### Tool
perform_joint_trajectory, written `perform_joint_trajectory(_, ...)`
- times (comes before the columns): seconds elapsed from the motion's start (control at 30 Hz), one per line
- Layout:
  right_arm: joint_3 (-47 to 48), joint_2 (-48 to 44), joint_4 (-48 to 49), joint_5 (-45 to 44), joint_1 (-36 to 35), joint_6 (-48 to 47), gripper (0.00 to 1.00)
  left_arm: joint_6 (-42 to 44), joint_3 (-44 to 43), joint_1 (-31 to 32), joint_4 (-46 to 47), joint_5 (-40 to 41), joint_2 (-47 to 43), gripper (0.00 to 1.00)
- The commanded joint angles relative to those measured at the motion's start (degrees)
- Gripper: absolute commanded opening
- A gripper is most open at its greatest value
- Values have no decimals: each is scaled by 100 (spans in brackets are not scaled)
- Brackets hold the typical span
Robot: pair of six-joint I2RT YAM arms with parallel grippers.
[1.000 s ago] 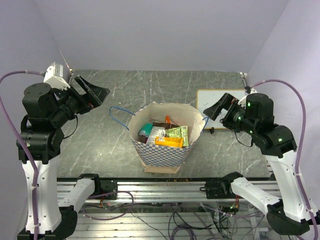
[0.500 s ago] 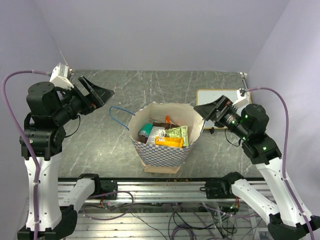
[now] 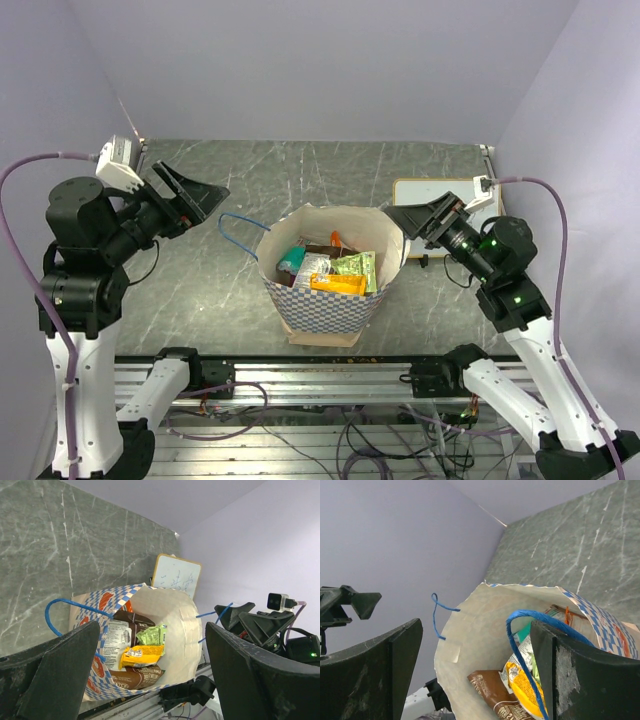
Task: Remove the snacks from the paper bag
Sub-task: Adjust the paper bag at the center of the board.
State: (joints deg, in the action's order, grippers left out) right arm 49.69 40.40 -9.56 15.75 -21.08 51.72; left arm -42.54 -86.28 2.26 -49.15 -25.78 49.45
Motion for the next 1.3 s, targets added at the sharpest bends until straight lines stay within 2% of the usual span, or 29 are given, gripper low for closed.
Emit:
perform_joint_trajectory(0.0, -255, 40, 710, 401, 25, 19, 87, -241, 181, 73, 283, -206, -77, 97)
perform_joint_trajectory(0.17, -521, 208, 1384, 915, 24, 151, 83, -267, 209, 73, 274, -196, -158, 97)
perform_joint_trajectory(0.27, -490, 309, 1626, 1077, 25, 214, 75, -270, 199, 73, 222, -181, -187, 97)
perform_joint_trajectory(0.4, -298, 295, 1437, 914, 25, 93, 64, -341, 230, 78, 259, -207, -250, 97)
perform_joint_trajectory(0.6, 40, 295, 1021, 220, 25, 244, 14, -615, 366, 73, 560, -300, -304, 97)
perform_joint_trajectory(0.73, 690, 531, 39, -378, 25, 241, 0, -805, 489, 73, 759, -386, -295, 97)
perform_joint_trajectory(0.9, 1363, 749, -609, -434, 23, -76, 0, -720, 470, 74, 351, -112, -222, 99)
perform_joint_trajectory(1.0, 1697, 769, -1142, -616, 25, -326, 0, -622, 437, 73, -104, -9, -46, 92)
perform_joint_trajectory(1.07, 1999, 810, -1620, -815, 25, -525, 0, -585, 468, 73, -271, -77, 76, 91)
perform_joint_trajectory(1.27, 2952, 1102, -2751, -824, 25, -1842, 0, -736, 650, 73, -44, -331, 143, 95)
